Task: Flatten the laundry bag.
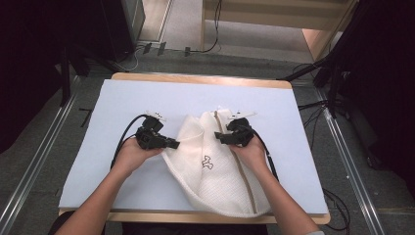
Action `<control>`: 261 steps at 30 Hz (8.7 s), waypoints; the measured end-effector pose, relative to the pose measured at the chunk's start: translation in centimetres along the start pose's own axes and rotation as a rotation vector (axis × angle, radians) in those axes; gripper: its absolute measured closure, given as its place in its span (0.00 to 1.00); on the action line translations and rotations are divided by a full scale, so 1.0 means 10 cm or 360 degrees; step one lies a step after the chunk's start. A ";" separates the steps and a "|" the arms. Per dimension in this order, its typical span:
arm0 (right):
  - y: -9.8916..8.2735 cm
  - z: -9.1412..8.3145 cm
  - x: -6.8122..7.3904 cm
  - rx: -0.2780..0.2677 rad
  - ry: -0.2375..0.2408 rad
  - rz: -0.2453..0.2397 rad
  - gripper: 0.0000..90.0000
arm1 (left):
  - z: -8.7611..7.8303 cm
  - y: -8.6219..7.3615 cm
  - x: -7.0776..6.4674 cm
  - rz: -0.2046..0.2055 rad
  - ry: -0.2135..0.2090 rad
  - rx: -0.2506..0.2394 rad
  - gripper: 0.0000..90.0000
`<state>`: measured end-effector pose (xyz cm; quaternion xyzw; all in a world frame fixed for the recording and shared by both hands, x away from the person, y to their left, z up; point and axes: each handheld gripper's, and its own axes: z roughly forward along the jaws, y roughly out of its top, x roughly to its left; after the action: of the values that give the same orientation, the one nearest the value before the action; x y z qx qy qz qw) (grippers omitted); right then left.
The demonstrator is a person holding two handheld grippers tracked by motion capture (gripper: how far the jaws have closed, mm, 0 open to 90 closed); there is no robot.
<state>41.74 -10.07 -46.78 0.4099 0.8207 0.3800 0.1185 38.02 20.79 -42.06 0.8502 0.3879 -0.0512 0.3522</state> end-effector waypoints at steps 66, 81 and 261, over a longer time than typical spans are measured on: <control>-0.49 -0.90 -0.84 -0.0008 -0.0161 0.0385 0.91 | -0.84 -0.40 1.01 -0.0506 0.0268 -0.0388 0.98; -0.53 -1.11 -1.00 -0.0154 -0.0226 0.0275 0.56 | -0.95 -0.44 0.73 -0.0391 0.0414 -0.0441 0.48; -0.65 -0.78 -0.16 0.0097 0.0108 0.0069 0.74 | -0.51 -0.24 1.04 -0.0529 0.0508 -0.0337 0.65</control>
<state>35.04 -17.80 -46.35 0.4178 0.8264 0.3710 0.0696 42.57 31.62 -43.36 0.7305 0.5761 0.0673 0.3604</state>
